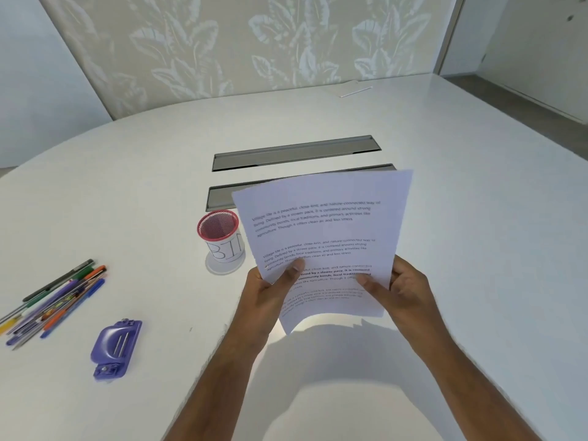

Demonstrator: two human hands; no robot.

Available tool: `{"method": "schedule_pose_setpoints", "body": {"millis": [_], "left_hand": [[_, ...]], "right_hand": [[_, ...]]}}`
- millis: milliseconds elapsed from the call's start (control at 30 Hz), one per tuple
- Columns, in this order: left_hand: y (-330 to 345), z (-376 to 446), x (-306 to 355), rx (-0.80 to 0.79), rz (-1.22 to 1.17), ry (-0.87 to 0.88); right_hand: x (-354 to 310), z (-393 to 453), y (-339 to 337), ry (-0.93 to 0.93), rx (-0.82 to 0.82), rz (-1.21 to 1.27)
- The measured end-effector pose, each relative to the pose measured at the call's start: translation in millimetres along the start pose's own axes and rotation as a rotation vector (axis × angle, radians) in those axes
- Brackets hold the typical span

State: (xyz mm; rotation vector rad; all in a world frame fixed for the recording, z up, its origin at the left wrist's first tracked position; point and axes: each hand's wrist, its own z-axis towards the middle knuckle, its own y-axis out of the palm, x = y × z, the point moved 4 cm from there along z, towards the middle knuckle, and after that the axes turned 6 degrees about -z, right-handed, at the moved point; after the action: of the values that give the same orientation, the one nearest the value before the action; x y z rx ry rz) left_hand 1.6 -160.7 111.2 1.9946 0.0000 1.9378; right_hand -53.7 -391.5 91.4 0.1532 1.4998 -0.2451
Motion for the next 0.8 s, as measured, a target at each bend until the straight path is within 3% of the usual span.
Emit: {"method": "schedule_pose_setpoints", "body": {"millis": [233,467,633,800], "left_hand": [[-5.9,1.7,14.6,0.041,-0.249,0.027],[2.1,2.0,17.7,-0.050,-0.517,0.024],[7.0,-3.5,7.9,-0.070,-0.563,-0.034],[-7.2,-4.5,5.7,-0.021,-0.530,0.013]], "right_hand": [[14.6,-6.8,-16.3,0.039,0.073,0.006],[17.6,-12.7,6.5,0.114,0.062,0.379],[15.8,-13.1,28.6,0.124,-0.002,0.596],[17.1,-10.7,22.9,0.109,0.080,0.484]]}}
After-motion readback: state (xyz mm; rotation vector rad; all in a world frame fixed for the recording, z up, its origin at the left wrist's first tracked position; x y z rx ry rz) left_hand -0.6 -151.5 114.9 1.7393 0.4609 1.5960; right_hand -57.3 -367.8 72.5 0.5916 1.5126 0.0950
